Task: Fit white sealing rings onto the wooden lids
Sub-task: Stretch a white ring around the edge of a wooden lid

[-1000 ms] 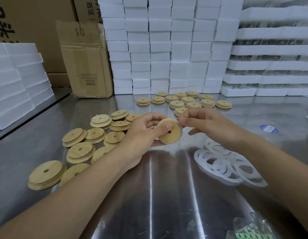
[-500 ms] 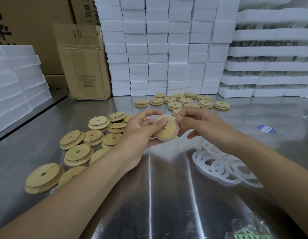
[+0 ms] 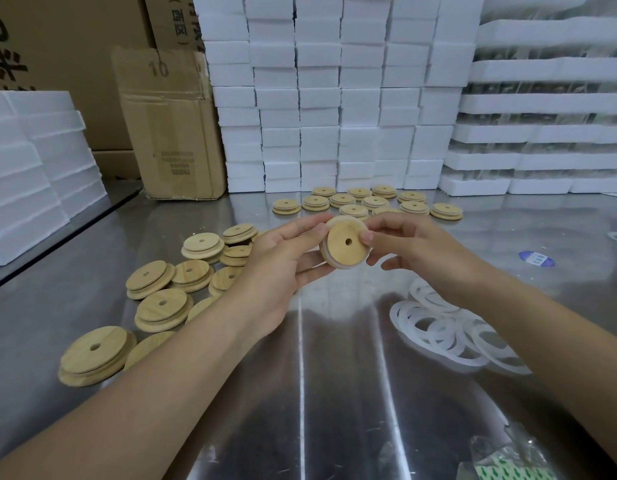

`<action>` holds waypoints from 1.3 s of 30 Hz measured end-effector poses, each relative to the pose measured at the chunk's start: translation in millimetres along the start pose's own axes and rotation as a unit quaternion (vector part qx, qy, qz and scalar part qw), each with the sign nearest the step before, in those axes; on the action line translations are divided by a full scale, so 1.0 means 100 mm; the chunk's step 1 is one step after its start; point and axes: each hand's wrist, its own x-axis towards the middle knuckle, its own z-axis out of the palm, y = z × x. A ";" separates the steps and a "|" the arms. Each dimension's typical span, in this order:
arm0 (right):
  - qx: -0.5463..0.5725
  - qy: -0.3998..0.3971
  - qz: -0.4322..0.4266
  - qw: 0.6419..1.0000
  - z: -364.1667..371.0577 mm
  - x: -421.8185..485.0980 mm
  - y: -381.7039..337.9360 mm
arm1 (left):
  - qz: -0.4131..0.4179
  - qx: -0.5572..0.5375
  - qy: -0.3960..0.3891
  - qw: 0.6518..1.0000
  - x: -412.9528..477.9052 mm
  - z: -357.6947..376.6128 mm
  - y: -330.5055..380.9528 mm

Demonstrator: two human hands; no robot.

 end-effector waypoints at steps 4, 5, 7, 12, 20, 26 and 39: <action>0.008 0.005 0.006 1.000 0.00 0.01 0.03 | -0.013 -0.021 0.000 1.000 0.01 0.00 -0.01; 0.003 0.009 0.008 1.000 0.01 0.01 0.03 | -0.017 -0.020 0.006 1.000 0.01 0.00 -0.01; -0.011 0.020 0.013 1.000 0.02 0.02 0.05 | -0.022 -0.001 0.020 1.000 0.01 0.00 -0.02; -0.053 0.045 0.023 0.997 0.03 0.04 0.09 | 0.004 0.148 0.070 0.986 -0.02 0.02 -0.09; -0.313 -0.003 0.064 0.948 0.00 0.04 0.17 | 0.016 0.458 0.026 0.888 -0.06 0.05 -0.18; -0.385 0.017 0.001 0.923 0.06 0.00 0.10 | 0.079 0.444 0.072 0.890 -0.07 0.11 -0.19; -0.546 -0.061 0.049 0.834 0.26 -0.17 -0.04 | 0.151 0.252 0.244 0.924 -0.02 0.08 0.00</action>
